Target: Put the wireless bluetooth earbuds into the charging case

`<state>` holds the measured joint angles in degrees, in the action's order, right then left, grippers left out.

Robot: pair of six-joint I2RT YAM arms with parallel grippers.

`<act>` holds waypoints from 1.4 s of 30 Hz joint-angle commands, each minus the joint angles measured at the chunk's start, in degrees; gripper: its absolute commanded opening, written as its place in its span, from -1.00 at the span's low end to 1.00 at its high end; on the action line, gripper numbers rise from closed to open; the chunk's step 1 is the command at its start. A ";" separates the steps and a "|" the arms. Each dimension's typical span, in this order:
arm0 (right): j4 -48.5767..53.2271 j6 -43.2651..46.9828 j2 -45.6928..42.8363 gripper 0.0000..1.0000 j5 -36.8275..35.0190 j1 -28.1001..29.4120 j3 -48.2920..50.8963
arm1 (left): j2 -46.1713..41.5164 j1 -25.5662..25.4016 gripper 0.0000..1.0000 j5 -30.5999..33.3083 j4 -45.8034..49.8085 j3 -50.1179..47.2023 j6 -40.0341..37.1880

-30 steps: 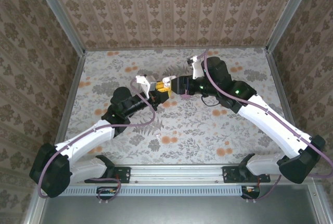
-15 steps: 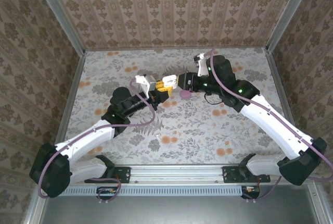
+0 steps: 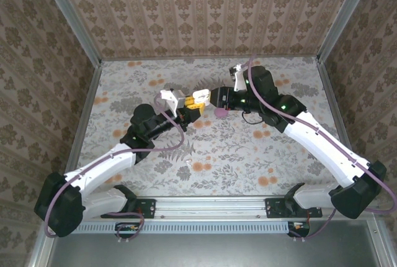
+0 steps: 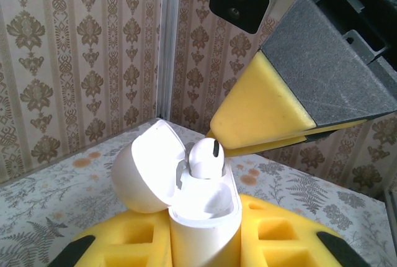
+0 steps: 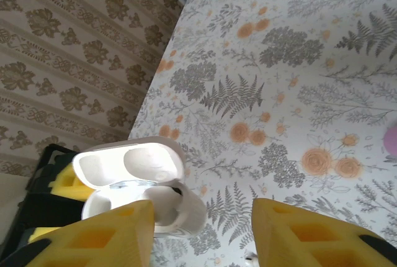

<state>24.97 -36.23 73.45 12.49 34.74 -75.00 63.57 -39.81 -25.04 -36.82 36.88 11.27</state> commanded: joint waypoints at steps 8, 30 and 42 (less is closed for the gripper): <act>4.55 -6.34 -7.00 0.06 -12.22 -4.15 6.75 | -6.32 -0.39 -0.53 4.94 2.38 -0.25 -4.42; 14.92 -5.50 24.39 0.00 1.35 5.53 -3.14 | -35.48 1.25 -0.53 21.64 22.98 -5.57 -12.15; 19.79 -3.65 41.22 0.00 1.17 14.41 -12.70 | -42.89 1.87 -0.52 24.79 30.67 -2.96 -15.68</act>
<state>40.29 -41.80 112.42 13.21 47.83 -84.79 21.67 -38.46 -1.69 -7.64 32.14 -2.52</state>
